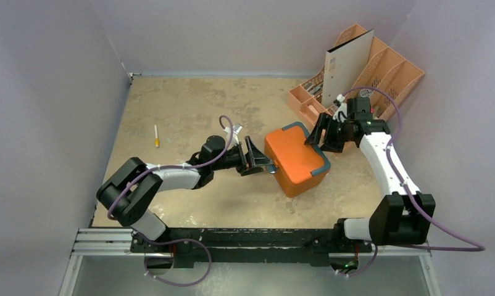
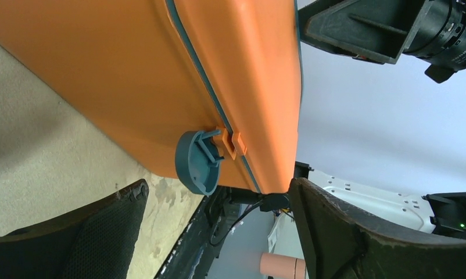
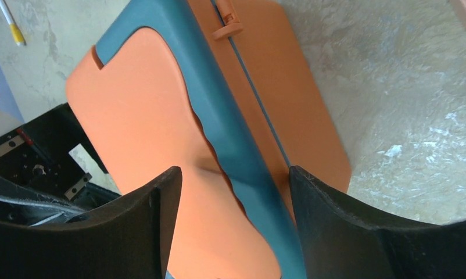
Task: Organize the medicine kit
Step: Close the medicine box at the center of the board.
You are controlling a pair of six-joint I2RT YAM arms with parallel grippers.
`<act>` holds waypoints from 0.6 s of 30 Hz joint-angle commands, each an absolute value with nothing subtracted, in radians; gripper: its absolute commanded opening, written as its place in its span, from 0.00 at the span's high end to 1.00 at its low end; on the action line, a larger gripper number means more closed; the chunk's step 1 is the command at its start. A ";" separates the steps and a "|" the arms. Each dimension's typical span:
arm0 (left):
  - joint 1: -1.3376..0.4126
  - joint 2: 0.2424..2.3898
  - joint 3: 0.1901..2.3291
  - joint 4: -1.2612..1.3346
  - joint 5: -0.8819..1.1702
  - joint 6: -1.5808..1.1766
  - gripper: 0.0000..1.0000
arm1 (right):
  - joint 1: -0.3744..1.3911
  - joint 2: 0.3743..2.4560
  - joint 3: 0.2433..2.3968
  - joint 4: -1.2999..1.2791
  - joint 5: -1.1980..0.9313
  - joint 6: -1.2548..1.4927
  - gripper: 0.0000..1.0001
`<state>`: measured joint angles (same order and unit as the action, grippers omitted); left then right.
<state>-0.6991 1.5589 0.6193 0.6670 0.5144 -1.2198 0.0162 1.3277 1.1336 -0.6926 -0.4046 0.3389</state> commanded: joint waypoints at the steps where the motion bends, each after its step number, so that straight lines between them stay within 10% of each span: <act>1: -0.717 1.583 0.657 0.768 0.499 -1.243 0.10 | 0.020 1.312 1.089 -0.684 -0.504 0.312 0.31; 18: -0.752 1.645 0.619 0.956 0.385 -1.339 0.10 | 0.019 1.267 1.017 -0.625 -0.530 0.337 0.33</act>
<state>-0.7486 1.6531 0.6270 0.8280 0.4294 -1.3071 0.0147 1.2888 1.0252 -0.6254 -0.4900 0.3363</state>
